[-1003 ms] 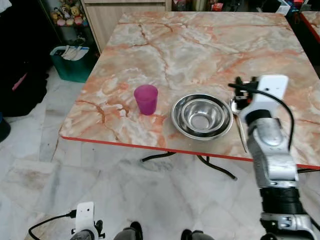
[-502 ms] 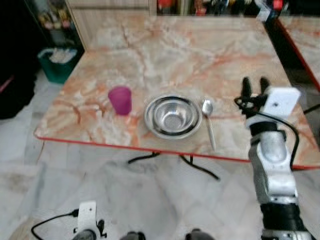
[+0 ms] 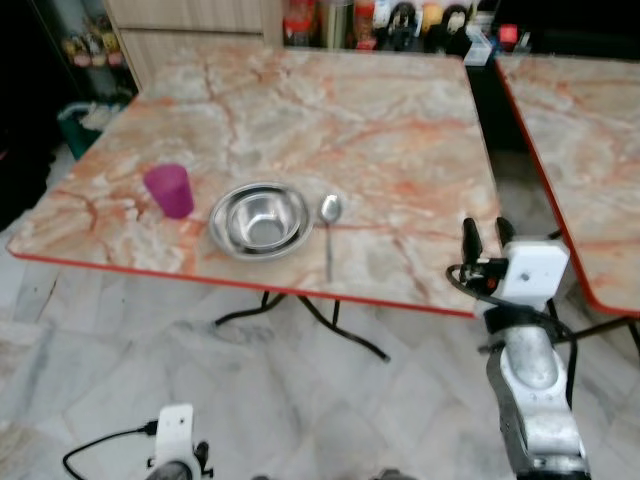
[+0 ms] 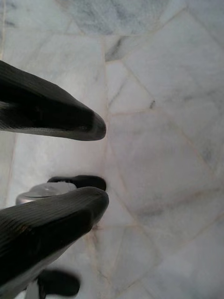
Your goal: Setting the table
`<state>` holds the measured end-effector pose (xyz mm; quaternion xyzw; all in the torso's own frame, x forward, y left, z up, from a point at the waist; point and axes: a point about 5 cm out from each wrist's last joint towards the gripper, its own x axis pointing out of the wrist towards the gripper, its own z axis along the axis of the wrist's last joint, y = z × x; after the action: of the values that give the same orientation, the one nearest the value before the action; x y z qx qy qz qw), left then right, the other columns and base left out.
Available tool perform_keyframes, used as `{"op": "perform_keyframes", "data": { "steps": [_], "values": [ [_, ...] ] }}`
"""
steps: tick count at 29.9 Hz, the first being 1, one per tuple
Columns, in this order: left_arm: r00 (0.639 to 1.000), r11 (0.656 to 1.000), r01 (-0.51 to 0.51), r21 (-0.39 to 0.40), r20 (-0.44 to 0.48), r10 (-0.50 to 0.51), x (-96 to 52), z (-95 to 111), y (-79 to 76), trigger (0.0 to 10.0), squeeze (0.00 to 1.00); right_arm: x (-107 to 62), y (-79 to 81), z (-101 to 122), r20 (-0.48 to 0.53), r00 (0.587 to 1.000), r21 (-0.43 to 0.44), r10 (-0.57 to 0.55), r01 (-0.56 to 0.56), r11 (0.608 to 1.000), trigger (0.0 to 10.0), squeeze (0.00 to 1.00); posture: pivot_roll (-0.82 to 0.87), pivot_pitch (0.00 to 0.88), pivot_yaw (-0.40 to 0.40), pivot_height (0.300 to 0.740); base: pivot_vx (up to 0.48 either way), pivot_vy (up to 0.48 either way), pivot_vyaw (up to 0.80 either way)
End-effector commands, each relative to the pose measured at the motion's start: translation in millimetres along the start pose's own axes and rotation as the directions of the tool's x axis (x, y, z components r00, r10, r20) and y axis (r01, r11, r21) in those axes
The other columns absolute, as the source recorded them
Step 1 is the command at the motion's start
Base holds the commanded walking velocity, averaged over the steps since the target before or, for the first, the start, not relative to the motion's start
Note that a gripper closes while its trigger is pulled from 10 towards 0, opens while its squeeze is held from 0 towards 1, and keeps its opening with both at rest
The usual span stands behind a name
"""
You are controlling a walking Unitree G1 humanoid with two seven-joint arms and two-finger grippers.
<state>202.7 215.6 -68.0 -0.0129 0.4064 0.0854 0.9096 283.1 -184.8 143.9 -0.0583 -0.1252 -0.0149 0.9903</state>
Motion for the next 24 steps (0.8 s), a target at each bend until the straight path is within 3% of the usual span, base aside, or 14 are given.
{"op": "perform_keyframes", "data": {
  "steps": [1,2,4,5,6,9,13,16,18,19,21,24],
  "values": [
    [0.999,1.000,0.011,-0.002,-0.031,-0.011,-1.5,-9.2,-4.7,10.0,0.00,-9.5,-3.0,-9.4,-0.034,0.999,-0.014,-0.005,0.004,1.000,10.0,0.00,-0.06,0.134,0.043,0.740,0.000,-0.461,0.00],
    [0.999,1.000,0.011,-0.001,-0.032,-0.011,-1.6,-9.5,-5.0,10.0,0.00,-16.5,-2.9,-22.9,-0.085,0.996,-0.015,-0.006,0.005,1.000,10.0,0.00,-0.06,0.130,0.043,0.740,0.000,-0.465,0.00],
    [0.999,1.000,0.011,-0.001,-0.032,-0.011,-1.6,-9.5,-5.0,10.0,0.00,-16.5,-2.9,-22.9,-0.085,0.996,-0.015,-0.006,0.005,1.000,10.0,0.00,-0.06,0.130,0.043,0.740,0.000,-0.465,0.00],
    [0.999,1.000,0.014,0.001,-0.032,-0.014,-1.6,-9.7,-5.9,10.0,0.00,-30.5,-1.6,-61.5,-0.243,0.970,0.002,0.006,-0.005,1.000,10.0,0.00,-0.07,0.124,0.044,0.740,0.000,-0.458,0.00],
    [0.999,1.000,0.014,0.001,-0.032,-0.014,-1.6,-9.7,-5.9,10.0,0.00,-30.5,-1.6,-61.5,-0.243,0.970,0.002,0.006,-0.005,1.000,10.0,0.00,-0.07,0.124,0.044,0.740,0.000,-0.458,0.00],
    [0.999,1.000,0.020,0.004,-0.030,-0.020,-1.2,-8.6,-8.3,10.0,0.00,-45.8,2.7,-102.7,-0.417,0.908,0.060,0.035,-0.011,0.998,10.0,0.00,-0.06,0.125,0.044,0.740,0.000,-0.452,0.00],
    [0.999,1.000,0.022,0.003,-0.027,-0.022,-0.7,-6.8,-9.7,10.0,0.00,-50.7,5.1,-118.5,-0.492,0.869,0.030,0.047,-0.037,0.999,10.0,0.00,-0.06,0.130,0.041,0.740,0.000,-0.441,0.00],
    [0.999,1.000,0.022,0.003,-0.027,-0.022,-0.7,-6.8,-9.7,10.0,0.00,-50.7,5.1,-118.5,-0.492,0.869,0.030,0.047,-0.037,0.999,10.0,0.00,-0.06,0.130,0.041,0.740,0.000,-0.435,0.00],
    [1.000,1.000,0.020,-0.003,-0.023,-0.020,-0.3,-5.2,-9.9,10.0,0.00,-65.0,11.1,-140.7,-0.610,0.788,0.074,0.083,-0.048,0.996,10.0,0.00,-0.06,0.158,0.045,0.740,0.000,-0.428,0.00],
    [1.000,1.000,0.020,-0.003,-0.023,-0.020,-0.3,-5.2,-9.9,10.0,0.00,-65.0,11.1,-140.7,-0.610,0.788,0.074,0.083,-0.048,0.996,10.0,0.00,-0.06,0.158,0.045,0.740,0.000,-0.424,0.00],
    [1.000,1.000,0.019,-0.007,-0.024,-0.019,-0.2,-4.9,-10.2,10.0,0.00,-85.8,15.3,-159.3,-0.717,0.689,0.118,0.101,-0.023,0.993,10.0,0.00,-0.06,0.164,0.048,0.740,0.000,-0.428,0.00],
    [0.999,1.000,0.020,-0.007,-0.026,-0.021,-0.2,-5.3,-11.0,10.0,0.00,-108.0,16.0,-173.2,-0.798,0.596,0.122,0.092,0.011,0.992,10.0,0.00,-0.06,0.169,0.049,0.740,0.000,-0.425,0.00]
  ]
}}
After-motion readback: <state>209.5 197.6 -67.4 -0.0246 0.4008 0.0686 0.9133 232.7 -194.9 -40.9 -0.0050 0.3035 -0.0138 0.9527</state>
